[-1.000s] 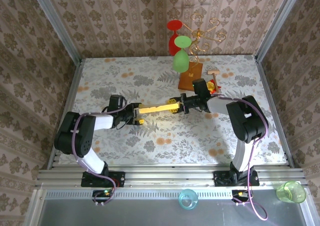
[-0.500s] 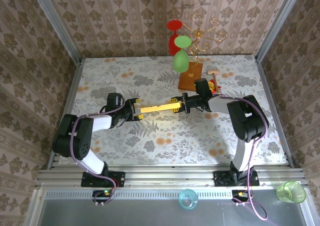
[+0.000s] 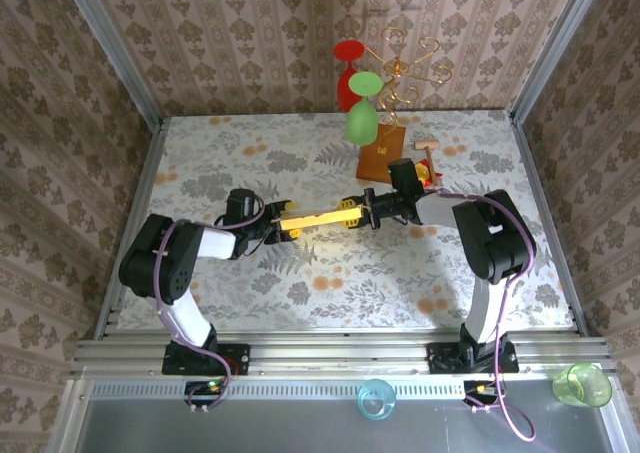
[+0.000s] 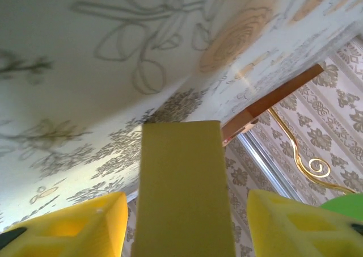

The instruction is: Fold the paper box

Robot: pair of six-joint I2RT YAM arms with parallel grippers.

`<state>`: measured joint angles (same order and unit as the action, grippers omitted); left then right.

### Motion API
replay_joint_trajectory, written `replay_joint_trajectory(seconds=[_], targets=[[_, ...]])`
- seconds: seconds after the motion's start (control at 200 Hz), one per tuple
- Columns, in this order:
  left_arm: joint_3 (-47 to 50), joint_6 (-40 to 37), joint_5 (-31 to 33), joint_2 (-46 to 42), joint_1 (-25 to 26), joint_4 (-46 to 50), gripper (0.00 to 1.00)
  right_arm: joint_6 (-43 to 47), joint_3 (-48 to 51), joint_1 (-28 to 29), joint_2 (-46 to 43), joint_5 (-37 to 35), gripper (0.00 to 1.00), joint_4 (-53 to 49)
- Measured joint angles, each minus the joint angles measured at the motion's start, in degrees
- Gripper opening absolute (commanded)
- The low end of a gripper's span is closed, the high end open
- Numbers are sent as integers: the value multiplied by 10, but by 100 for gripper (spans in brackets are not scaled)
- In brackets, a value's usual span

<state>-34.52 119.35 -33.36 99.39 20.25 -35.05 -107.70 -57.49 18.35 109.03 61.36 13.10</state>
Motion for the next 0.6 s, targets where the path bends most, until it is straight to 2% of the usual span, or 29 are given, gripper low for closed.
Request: replay_joint_trajectory(seconds=[0.19, 0.345, 0.54, 0.6], targets=[[3, 1, 15, 5, 11, -22, 35, 11, -3, -6, 12, 0, 54, -18], [20, 0, 23, -10, 15, -24, 33, 35, -17, -15, 15, -5, 73, -64], [29, 1, 28, -72, 12, 74, 28, 123, -71, -28, -3, -22, 90, -184], [26, 1, 28, -93, 8, 120, 28, 149, -81, -33, -24, -28, 92, -216]])
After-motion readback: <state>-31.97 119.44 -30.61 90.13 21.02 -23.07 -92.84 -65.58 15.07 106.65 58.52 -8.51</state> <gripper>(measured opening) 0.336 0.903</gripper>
